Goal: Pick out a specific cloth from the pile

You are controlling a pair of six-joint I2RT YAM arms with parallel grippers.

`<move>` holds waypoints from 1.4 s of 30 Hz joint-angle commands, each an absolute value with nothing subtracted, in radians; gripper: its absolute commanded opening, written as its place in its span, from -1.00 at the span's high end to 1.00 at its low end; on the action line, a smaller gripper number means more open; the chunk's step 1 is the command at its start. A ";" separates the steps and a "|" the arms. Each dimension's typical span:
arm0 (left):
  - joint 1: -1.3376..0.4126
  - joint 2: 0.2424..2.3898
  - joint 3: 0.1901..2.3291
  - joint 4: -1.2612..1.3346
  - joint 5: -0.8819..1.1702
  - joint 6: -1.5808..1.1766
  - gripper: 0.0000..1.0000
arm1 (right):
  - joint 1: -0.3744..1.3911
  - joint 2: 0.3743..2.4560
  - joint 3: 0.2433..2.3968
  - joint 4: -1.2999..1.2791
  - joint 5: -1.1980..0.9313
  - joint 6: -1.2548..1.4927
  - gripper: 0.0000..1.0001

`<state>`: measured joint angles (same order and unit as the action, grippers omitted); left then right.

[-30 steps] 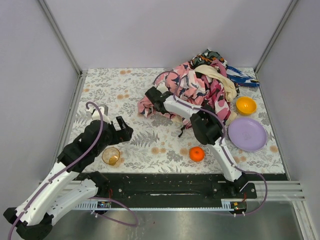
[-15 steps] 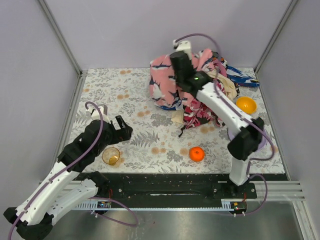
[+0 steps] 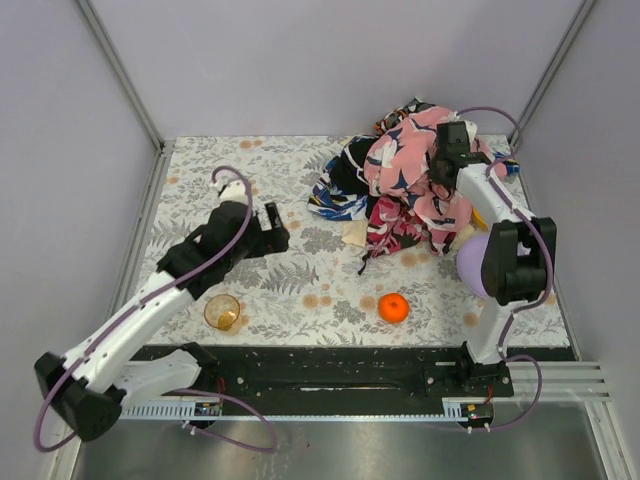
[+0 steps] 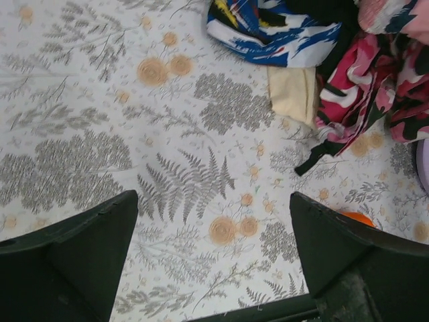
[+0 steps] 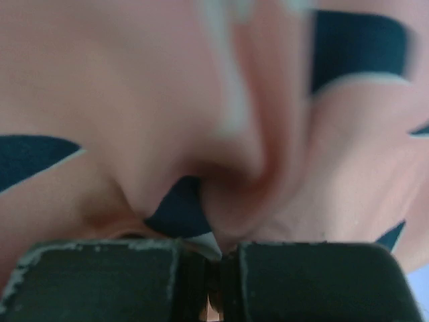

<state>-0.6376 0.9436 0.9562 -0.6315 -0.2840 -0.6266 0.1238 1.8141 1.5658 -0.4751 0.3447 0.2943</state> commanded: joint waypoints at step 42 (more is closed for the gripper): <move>-0.459 2.406 2.160 -0.026 0.407 -0.628 0.35 | -0.114 2.166 1.675 -0.540 -0.087 0.456 0.21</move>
